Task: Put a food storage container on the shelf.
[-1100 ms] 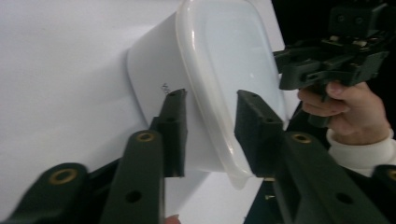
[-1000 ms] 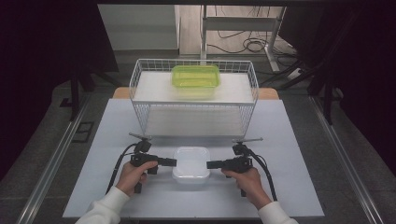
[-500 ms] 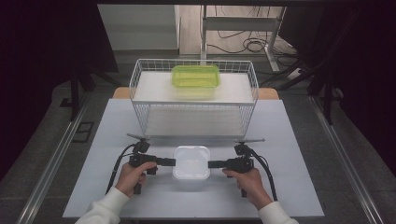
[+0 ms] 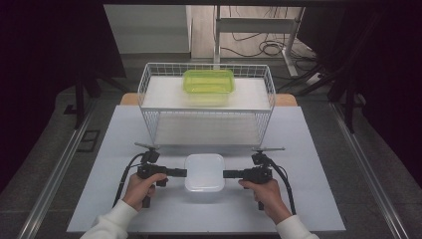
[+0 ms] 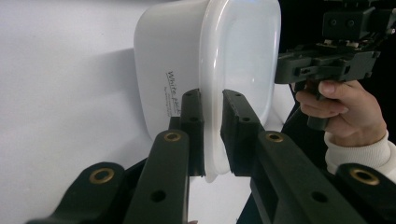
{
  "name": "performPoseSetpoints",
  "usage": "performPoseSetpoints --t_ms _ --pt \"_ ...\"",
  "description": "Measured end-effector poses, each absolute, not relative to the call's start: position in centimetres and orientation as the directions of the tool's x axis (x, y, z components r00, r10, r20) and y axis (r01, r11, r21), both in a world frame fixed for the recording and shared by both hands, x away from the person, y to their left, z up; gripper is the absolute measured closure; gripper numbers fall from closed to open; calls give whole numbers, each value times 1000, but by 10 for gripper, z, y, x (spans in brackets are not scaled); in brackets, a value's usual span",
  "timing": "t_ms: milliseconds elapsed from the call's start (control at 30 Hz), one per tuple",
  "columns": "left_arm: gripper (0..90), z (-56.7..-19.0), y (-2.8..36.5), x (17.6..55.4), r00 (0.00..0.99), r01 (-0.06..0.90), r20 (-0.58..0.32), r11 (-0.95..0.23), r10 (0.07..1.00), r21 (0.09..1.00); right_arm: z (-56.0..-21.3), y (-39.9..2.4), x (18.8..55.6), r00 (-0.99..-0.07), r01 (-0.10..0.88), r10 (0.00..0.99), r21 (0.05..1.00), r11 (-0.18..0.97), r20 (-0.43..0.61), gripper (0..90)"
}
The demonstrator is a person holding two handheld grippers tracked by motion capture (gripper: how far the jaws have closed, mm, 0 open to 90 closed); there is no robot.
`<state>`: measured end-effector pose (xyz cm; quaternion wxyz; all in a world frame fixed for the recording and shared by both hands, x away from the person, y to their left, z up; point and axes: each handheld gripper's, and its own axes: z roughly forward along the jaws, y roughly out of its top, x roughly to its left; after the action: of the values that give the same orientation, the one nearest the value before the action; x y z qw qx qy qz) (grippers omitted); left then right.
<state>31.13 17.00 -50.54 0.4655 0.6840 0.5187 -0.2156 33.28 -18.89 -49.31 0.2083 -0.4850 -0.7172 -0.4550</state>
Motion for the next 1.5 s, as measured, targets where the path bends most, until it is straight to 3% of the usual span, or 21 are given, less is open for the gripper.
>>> performPoseSetpoints --t_ms 1500 --pt "810 -468 165 303 526 812 -676 -66 517 581 -463 -193 329 -583 785 512 599 155 632 796"
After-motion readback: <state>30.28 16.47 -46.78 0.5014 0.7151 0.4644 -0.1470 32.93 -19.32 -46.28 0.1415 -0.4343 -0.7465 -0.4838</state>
